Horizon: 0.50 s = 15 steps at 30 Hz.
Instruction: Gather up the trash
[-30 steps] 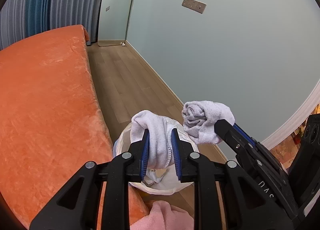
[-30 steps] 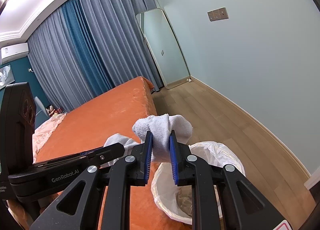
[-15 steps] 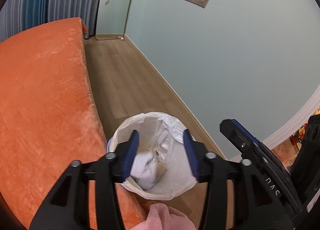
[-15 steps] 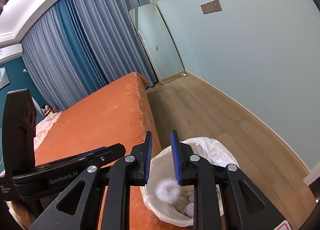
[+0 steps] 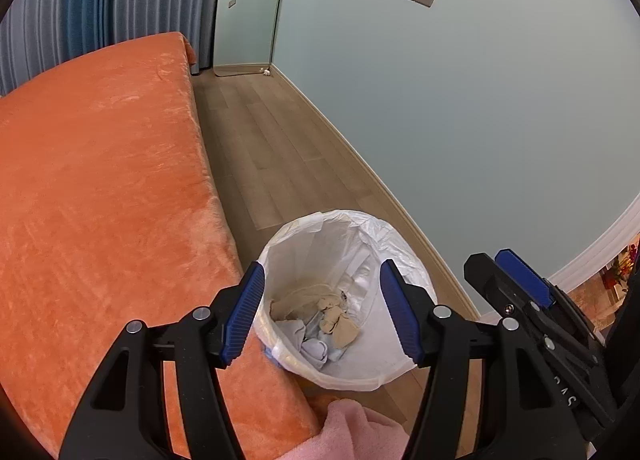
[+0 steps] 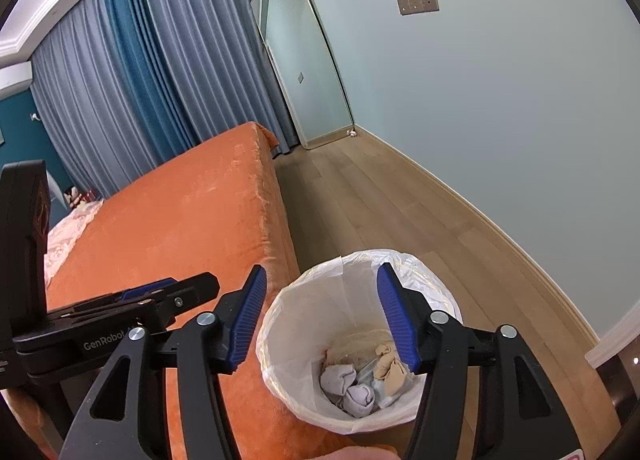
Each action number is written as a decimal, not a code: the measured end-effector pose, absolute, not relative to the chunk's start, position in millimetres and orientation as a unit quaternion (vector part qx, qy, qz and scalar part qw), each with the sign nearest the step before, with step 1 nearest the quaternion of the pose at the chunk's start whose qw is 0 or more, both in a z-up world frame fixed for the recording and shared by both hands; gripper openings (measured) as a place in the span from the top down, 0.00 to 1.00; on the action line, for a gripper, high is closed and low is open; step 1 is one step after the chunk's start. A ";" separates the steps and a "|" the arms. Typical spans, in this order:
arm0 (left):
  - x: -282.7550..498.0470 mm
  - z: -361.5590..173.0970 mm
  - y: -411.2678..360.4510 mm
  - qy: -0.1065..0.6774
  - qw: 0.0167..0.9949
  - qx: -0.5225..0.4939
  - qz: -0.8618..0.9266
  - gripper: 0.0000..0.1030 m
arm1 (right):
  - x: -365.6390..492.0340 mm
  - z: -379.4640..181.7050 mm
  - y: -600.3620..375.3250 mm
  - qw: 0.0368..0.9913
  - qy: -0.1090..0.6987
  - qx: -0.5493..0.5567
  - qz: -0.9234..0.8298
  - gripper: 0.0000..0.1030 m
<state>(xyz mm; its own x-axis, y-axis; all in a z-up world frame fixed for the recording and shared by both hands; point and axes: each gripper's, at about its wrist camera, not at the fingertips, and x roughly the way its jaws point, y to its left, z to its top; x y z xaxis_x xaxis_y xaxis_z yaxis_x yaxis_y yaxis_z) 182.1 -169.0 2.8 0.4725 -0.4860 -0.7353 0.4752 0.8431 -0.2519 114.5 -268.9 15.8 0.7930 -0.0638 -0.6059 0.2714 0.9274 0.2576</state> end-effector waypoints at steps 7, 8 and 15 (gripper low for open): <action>170.5 3.2 -148.2 0.423 0.870 0.002 -0.254 0.35 | 110.3 12.6 -254.1 0.929 0.327 0.143 -0.103 0.33; 169.1 2.5 -145.8 0.423 0.871 0.006 -0.248 0.34 | 108.9 12.3 -251.3 0.928 0.328 0.139 -0.105 0.31; 158.4 -2.1 -132.2 0.417 0.884 0.041 -0.209 0.25 | 103.0 7.5 -245.5 0.923 0.341 0.136 -0.110 0.24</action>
<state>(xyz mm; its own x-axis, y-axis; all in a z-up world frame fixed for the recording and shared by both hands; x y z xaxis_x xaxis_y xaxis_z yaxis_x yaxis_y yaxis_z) 158.4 -132.2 -2.1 0.5655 -0.3346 -0.7538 0.4035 0.9094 -0.1010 103.0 -245.5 7.5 0.7425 -0.1106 -0.6607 0.2967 0.9386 0.1763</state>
